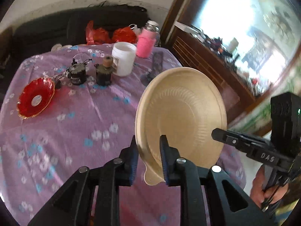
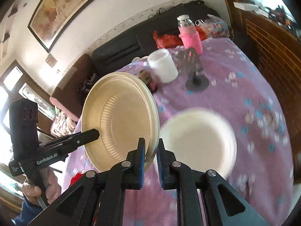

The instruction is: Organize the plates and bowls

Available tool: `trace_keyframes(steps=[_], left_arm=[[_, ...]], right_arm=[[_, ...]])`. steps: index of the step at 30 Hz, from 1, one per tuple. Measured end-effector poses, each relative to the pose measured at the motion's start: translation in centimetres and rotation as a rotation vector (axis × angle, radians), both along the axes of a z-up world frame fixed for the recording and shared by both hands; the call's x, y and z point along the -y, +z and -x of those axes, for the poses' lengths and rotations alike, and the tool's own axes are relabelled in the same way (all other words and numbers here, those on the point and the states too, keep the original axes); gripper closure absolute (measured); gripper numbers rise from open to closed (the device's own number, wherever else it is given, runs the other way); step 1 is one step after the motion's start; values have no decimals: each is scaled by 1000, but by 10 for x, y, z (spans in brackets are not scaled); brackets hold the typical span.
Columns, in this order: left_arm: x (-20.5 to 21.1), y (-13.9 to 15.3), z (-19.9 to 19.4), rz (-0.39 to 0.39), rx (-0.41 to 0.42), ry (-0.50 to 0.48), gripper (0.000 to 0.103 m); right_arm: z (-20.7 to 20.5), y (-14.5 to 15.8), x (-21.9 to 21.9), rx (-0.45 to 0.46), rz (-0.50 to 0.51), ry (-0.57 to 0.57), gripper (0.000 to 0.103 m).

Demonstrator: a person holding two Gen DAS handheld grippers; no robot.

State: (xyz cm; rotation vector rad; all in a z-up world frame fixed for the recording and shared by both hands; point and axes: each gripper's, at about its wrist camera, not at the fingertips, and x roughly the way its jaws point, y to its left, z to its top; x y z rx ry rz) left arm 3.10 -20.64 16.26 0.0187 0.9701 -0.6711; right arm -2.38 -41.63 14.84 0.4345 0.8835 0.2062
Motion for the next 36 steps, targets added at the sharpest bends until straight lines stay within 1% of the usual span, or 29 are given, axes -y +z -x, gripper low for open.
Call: trace_keyframes(steps=[3,4,6,8,9,12,15,17,18,21,22,24,25,26,27,30,31,36], left_arm=[[-3,-9,46,-24,18,-47,80],[-3,-15,64,-45,31,-68,79],[-4,-25,92,-59,37,-98,79],[-3,-35,114,-85,45,-119,79],[-3,-45,126,-96,38,-135,77],[-5,-75,142,-116,12,-137,73],[-7,-103,141,-120,-44,-118,73],[-6,-119,138,-132,-74,-102,74],[-5,-124,137,-131,-76,-96,74],[-2,-131,139,-151,-17,-69,74],[-2,-130,142,-142,15,-64,71],[-3,-127,146,-144,67,-55,70],[-3,-126,147,-144,90,-55,68],[-3,-124,148,-143,112,-56,66],[-4,-123,150,-146,137,-51,62],[-6,-122,152,-123,167,-59,59],[-5,-123,153,-122,179,-61,58],[-2,-130,155,-131,220,-55,57]], right_arm=[[49,-16,-4,-16,-26,-11,90],[64,-23,-4,-25,-40,-10,90],[88,-35,-3,-41,-59,-21,89],[109,-51,-5,-66,-71,-25,88],[120,-60,-6,-79,-80,-35,88],[138,-81,-8,-109,-84,-47,88],[145,-100,-10,-127,-86,-71,88],[146,-107,-11,-122,-76,-89,88],[147,-108,-13,-115,-58,-99,88],[149,-106,-23,-67,59,-146,87],[152,-106,-27,-43,102,-162,85],[156,-105,-32,-13,149,-184,73],[160,-103,-33,13,162,-201,71],[162,-103,-32,29,165,-211,65],[164,-102,-32,41,168,-219,62],[175,-102,-28,51,144,-240,61],[177,-104,-27,49,133,-246,61],[178,-112,-31,38,120,-264,62]])
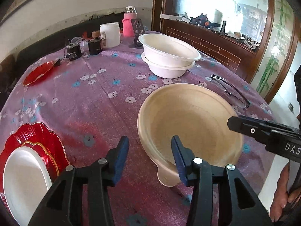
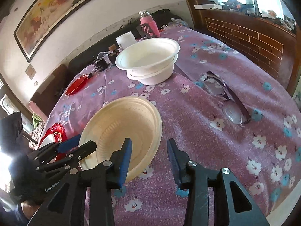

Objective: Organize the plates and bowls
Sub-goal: 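Carry the beige bowl with both grippers toward the plate stack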

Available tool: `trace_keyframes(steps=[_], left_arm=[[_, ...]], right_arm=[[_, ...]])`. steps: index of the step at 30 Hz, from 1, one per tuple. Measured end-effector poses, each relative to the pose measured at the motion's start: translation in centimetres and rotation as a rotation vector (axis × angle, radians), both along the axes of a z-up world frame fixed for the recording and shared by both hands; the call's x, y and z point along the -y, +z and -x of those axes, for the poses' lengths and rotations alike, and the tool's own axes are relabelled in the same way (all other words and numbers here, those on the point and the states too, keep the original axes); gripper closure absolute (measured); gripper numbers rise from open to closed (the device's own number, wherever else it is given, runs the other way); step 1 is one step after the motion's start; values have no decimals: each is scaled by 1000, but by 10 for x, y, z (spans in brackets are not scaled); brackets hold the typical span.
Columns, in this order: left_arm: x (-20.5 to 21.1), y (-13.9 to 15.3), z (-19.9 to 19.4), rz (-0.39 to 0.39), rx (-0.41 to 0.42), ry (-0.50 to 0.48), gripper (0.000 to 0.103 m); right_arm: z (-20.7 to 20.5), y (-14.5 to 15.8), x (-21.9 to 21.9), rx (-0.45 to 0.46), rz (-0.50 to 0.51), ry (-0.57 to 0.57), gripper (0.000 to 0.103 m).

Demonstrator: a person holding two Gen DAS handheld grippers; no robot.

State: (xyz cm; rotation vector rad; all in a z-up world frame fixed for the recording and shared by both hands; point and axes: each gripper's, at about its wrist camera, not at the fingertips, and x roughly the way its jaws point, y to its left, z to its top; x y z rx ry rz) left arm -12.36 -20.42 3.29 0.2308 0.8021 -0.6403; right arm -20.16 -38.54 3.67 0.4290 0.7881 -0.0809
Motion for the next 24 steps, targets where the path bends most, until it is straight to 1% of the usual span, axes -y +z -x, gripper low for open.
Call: trace_keyframes(steps=[1,3,6,11,14,17,19,24], left_arm=[[1,-1,1,-5,15,2,57],[2,-1,2,-10,43,7,57],[3,-4,5,-28,83,23,57],[4,-6,6,-41,97,33,59],[5,-7,6,-55,103,37,60],[5,-7,7,-63,109,37,60],[5,-7,7,-63,106,40,60],[7,-9,8,-65,102,34,62]], right_arm=[[0,-2,-1,-1,1,-6,63],[-3,-6,-5,-4,10,-12,78],[-3,-10,-10,10,25,-23,79],[-5,-13,-18,46,83,-49,80],[-7,-18,-19,65,69,-53,80],[-11,-26,-19,65,64,-55,80],[-12,-29,-16,58,35,-51,80],[-10,-33,-9,73,-31,-41,80]])
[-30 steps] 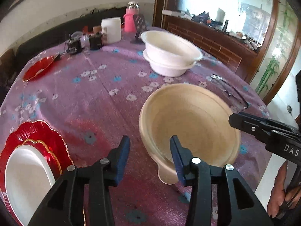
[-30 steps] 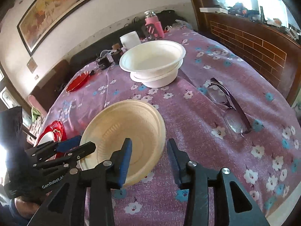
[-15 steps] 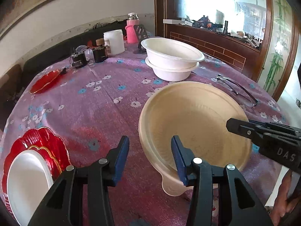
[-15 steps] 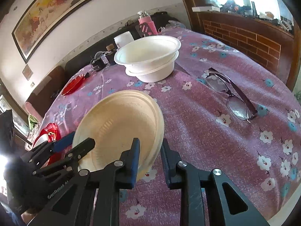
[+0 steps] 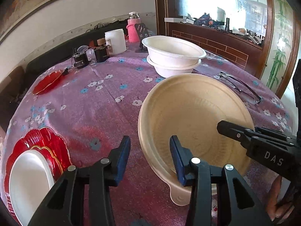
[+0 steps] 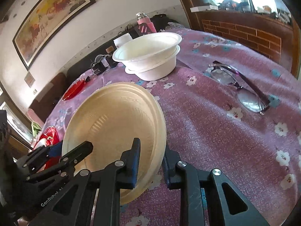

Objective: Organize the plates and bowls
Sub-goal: 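Carry the beige bowl with both grippers toward the plate stack, then move the held beige bowl with both grippers over the plate stack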

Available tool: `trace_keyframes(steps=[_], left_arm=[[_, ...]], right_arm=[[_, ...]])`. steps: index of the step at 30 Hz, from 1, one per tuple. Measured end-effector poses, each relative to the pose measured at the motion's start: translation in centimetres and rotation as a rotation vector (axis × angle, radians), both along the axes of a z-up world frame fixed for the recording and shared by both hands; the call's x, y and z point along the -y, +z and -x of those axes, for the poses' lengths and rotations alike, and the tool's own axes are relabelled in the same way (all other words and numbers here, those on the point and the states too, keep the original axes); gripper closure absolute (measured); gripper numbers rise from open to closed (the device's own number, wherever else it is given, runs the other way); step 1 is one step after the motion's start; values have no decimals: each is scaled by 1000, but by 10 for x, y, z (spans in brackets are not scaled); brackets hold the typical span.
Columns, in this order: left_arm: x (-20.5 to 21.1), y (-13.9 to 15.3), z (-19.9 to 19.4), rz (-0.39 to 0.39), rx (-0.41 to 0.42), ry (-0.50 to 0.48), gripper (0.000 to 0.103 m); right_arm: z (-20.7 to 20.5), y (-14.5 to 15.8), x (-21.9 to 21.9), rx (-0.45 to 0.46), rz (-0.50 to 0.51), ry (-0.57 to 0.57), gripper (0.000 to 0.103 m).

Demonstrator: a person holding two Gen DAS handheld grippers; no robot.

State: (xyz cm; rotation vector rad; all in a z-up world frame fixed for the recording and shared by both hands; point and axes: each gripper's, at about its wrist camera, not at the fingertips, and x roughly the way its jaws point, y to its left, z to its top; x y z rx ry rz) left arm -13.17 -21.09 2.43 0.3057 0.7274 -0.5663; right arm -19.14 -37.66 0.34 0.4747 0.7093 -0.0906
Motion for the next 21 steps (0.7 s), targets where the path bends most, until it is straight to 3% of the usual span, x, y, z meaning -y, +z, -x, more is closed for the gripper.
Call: trace_keyframes(steps=[21], left_arm=[[0,-1,-2,-8,-9,0,63]], right_arm=[[8,9,6,16,14,-6,74]])
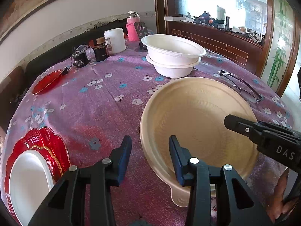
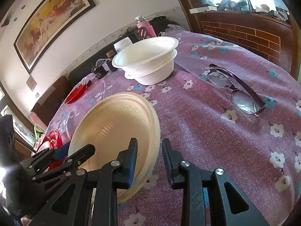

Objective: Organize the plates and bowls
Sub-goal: 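Move the held beige bowl with both grippers over the plate stack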

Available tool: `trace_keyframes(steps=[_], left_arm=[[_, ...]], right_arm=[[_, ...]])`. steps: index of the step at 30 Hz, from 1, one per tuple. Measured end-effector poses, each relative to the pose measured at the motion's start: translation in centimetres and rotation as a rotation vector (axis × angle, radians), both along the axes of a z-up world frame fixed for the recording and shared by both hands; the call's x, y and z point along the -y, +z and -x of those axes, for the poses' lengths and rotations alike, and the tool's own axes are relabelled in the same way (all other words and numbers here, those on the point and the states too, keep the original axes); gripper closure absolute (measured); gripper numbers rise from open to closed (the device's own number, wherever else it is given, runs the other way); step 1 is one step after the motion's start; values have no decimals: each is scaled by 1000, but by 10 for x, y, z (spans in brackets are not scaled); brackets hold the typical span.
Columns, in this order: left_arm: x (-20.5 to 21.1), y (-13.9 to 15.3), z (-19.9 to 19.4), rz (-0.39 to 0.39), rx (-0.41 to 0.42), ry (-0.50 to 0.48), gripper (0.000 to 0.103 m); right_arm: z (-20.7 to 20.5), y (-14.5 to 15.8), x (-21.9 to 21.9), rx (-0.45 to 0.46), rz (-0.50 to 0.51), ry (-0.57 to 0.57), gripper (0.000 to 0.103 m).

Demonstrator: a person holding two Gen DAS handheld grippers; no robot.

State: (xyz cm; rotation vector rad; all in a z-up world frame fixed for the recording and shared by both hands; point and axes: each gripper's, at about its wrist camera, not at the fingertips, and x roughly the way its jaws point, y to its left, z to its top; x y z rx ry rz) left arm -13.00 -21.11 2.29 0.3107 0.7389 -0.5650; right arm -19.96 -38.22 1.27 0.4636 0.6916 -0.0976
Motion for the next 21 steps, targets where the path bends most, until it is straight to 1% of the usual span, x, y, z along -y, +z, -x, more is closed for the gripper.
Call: trace_keyframes(steps=[1,3,8,9,12,15,21], left_arm=[[0,0,0,1,-1,0,63],[1,0,0,0,0,-1,63],[1,-1,0,-7,0,-2,73],[2,-1,0,-7,0,-4,76],[2,-1,1,-11,6,-6,78],[1,1,3,-6,16,-10,82],[-1,4,8,16,24,-28,82]], right_arm=[[0,1,-2,-4,14,6,75],[0,2,-4,-4,24,18,82],[2,5,-7,0,26,18,85],[2,5,-6,1,24,18,85],[3,7,-6,4,19,20,86],[5,9,-6,9,16,19,86],[7,11,-5,11,15,14,86]])
